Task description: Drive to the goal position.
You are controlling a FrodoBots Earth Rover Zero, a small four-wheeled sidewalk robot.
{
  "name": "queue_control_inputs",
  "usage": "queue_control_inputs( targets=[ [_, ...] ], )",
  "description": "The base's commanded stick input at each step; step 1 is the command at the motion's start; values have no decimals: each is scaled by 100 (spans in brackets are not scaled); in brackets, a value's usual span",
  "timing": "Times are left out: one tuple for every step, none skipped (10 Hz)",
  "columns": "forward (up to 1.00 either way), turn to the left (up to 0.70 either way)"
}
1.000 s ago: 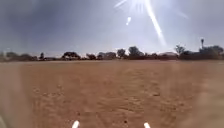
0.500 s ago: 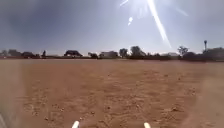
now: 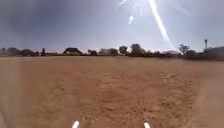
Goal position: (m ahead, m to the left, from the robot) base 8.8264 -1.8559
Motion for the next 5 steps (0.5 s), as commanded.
queue_control_inputs(
  targets=[
    [100, 0],
    [100, 0],
    [100, 0],
    [100, 0],
    [100, 0]
  ],
)
